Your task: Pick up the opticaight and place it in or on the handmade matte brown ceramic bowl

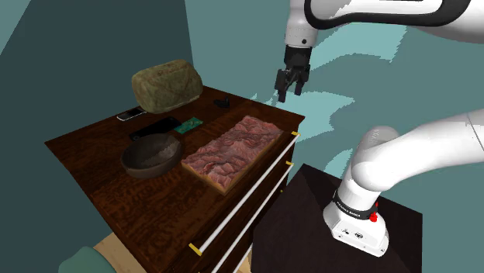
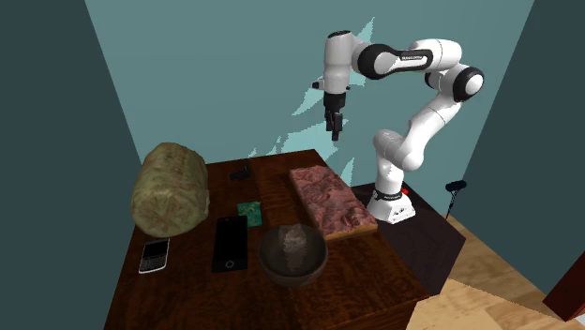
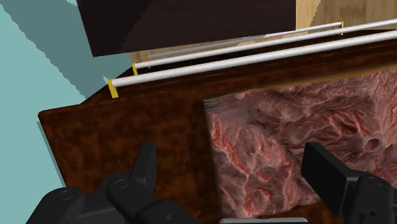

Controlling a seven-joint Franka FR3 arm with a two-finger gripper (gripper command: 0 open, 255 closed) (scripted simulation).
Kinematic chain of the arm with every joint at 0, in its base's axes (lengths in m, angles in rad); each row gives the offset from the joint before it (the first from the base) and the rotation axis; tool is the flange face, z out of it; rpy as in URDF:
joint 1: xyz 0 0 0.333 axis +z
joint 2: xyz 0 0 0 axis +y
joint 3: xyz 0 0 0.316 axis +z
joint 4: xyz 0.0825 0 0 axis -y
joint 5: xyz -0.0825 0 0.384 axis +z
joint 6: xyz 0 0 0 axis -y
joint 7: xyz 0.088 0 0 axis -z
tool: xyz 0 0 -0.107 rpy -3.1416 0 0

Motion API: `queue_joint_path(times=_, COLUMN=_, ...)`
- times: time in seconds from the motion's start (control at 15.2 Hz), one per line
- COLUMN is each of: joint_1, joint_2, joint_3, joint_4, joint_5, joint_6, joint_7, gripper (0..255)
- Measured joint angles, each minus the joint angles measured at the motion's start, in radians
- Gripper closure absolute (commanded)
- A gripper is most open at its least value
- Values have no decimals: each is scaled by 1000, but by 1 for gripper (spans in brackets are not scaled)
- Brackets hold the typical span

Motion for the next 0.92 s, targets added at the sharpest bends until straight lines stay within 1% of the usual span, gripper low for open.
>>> queue_joint_path(times=0.07, joint_1=0, joint_2=0, joint_3=0, joint_4=0, joint_5=0, joint_6=0, joint_7=0, gripper=0)
queue_joint_path(times=0.2, joint_1=2, joint_2=45, joint_3=-7, joint_4=17, joint_5=-3, joint_6=28, joint_7=-13, gripper=0)
queue_joint_path(times=0.53, joint_1=8, joint_2=218, joint_3=-35, joint_4=88, joint_5=-13, joint_6=129, joint_7=-67, gripper=0)
queue_joint_path(times=0.92, joint_1=19, joint_2=460, joint_3=-66, joint_4=236, joint_5=-9, joint_6=224, joint_7=-135, gripper=0)
